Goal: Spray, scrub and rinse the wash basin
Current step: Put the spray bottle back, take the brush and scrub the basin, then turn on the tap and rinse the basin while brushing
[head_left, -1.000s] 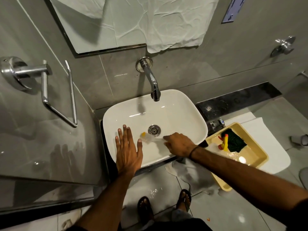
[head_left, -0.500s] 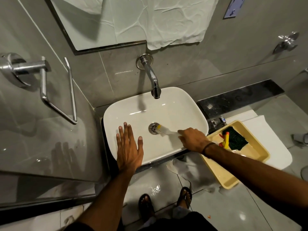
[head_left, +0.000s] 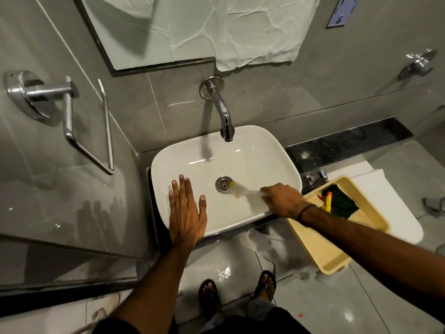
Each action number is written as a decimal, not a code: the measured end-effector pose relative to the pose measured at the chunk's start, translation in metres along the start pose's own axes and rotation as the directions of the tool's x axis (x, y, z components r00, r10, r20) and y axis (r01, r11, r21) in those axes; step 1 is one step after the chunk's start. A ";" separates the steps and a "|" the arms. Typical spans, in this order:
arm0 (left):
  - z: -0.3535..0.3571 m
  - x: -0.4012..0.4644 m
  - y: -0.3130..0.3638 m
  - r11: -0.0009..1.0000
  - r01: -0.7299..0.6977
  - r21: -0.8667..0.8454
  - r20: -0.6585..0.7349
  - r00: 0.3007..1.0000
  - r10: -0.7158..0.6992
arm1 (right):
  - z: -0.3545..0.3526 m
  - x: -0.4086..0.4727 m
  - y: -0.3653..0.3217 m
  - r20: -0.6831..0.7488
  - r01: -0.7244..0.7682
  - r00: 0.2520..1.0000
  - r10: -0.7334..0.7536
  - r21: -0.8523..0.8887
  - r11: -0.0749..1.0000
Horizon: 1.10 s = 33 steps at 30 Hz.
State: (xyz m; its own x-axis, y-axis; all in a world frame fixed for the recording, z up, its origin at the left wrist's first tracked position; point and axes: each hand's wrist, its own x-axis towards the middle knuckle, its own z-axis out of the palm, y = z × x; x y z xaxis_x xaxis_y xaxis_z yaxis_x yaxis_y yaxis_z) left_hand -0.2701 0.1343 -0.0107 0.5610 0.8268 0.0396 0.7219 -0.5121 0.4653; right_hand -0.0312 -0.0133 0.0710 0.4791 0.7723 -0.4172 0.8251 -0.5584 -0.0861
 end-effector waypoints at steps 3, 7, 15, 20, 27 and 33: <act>0.001 0.000 0.000 1.000 -0.001 0.018 0.006 1.000 0.001 | -0.006 0.014 0.014 -0.109 -0.129 0.985 0.135 0.066 0.989; 0.000 0.001 0.000 0.999 -0.019 0.028 0.023 1.000 0.018 | 0.001 0.038 -0.034 -0.056 -0.057 0.996 0.069 0.195 0.979; -0.020 0.024 0.023 0.993 -0.064 -0.103 -0.021 0.998 0.062 | 0.002 0.013 -0.013 0.090 -0.036 0.996 0.010 0.296 0.954; -0.059 0.076 0.097 0.974 -0.082 -0.209 -0.190 0.981 0.041 | -0.020 0.007 0.017 0.319 -0.335 0.941 0.113 0.831 0.445; -0.083 0.122 0.172 0.989 0.060 -0.136 -0.321 0.942 -0.101 | -0.026 0.006 0.009 0.476 -0.460 0.873 -0.108 0.876 0.145; -0.084 0.126 0.192 0.976 0.175 -0.130 -0.307 0.929 -0.207 | -0.024 0.014 0.010 0.515 -0.509 0.845 -0.144 0.857 0.076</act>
State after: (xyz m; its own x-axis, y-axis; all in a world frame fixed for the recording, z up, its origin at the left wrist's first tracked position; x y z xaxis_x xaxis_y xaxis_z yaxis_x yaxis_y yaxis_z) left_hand -0.0953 0.1596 0.1581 0.2473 0.9456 0.2115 0.7502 -0.3250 0.5758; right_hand -0.0086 -0.0010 0.0856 0.1324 0.5768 -0.8061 -0.4381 -0.6954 -0.5696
